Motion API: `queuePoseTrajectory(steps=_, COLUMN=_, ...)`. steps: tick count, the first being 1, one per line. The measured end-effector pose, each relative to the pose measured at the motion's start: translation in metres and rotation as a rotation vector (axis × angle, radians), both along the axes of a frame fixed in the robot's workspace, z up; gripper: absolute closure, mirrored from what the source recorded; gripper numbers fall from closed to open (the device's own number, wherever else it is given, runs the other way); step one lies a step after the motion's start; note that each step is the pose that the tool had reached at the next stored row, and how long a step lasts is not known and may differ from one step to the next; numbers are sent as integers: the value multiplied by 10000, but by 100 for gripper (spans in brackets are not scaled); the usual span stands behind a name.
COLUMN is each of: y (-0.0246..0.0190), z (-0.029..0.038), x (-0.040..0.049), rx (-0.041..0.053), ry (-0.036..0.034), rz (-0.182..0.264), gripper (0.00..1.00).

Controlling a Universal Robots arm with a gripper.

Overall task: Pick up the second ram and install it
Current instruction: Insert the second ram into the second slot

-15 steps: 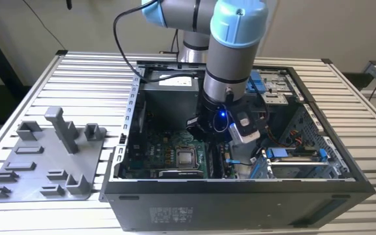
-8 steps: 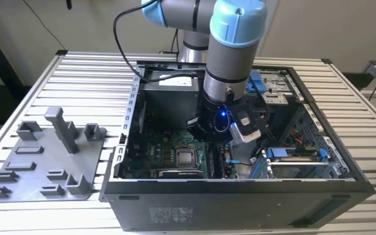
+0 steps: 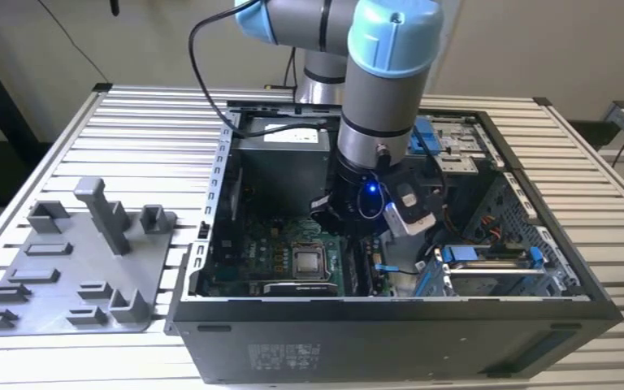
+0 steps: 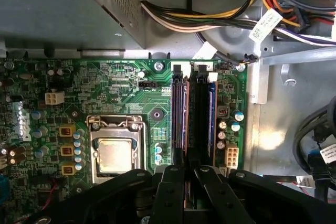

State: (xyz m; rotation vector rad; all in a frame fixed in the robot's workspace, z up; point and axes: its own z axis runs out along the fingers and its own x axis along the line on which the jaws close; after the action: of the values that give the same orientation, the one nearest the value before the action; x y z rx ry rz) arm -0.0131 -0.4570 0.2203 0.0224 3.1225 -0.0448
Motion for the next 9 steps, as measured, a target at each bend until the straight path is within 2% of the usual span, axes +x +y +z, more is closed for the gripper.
queuePoseTrajectory(steps=9, y=0, z=-28, x=0, rx=-2, ry=-3, rz=80, gripper=86)
